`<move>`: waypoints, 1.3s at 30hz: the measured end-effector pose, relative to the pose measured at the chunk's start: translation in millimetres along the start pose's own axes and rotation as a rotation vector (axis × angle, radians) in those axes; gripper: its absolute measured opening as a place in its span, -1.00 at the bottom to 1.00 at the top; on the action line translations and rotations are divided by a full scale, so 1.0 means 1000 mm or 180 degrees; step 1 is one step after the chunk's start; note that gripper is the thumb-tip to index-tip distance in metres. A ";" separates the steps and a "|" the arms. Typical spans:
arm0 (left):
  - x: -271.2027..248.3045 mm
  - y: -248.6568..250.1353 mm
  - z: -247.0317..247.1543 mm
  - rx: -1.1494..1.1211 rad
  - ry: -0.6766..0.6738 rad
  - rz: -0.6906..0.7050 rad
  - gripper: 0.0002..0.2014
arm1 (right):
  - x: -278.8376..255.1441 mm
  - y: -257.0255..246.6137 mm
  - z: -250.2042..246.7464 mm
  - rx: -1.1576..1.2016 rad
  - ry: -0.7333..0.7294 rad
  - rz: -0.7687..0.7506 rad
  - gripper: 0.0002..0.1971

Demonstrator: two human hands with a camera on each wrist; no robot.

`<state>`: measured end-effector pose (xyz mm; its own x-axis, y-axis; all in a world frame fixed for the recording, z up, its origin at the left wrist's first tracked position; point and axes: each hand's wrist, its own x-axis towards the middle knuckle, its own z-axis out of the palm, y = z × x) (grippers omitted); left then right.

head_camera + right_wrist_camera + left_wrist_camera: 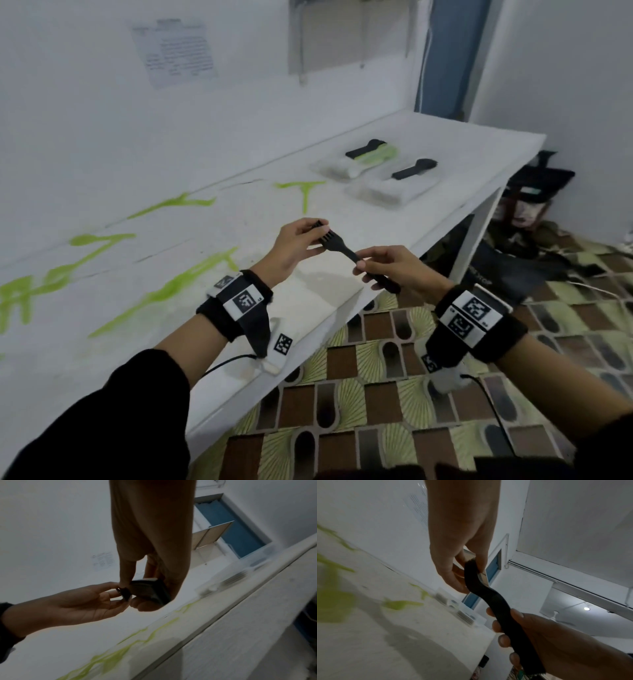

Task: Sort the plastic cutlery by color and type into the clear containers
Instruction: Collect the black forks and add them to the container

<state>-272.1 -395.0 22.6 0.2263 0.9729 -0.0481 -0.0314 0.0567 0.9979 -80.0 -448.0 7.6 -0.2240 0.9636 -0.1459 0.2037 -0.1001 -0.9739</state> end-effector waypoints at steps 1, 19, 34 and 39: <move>0.015 0.001 0.016 0.0024 -0.0071 -0.0001 -0.87 | 0.002 0.001 -0.019 -0.0031 0.0065 -0.0002 -0.77; 0.222 0.016 0.199 0.0210 -0.0820 0.0137 -0.92 | 0.073 0.031 -0.250 0.0020 0.0988 -0.0075 -0.77; 0.394 0.068 0.215 0.0495 -0.0655 0.0235 -0.92 | 0.235 -0.017 -0.378 -0.0820 0.0368 -0.0219 -0.80; 0.420 0.061 0.210 0.0336 -0.0433 0.0037 -0.84 | 0.275 -0.013 -0.390 -0.0681 0.0120 -0.0214 -0.87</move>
<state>25.7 -30.2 72.2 0.3563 0.9336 -0.0372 0.0660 0.0146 0.9977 227.6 -85.3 48.4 -0.2090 0.9753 -0.0712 0.3880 0.0158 -0.9215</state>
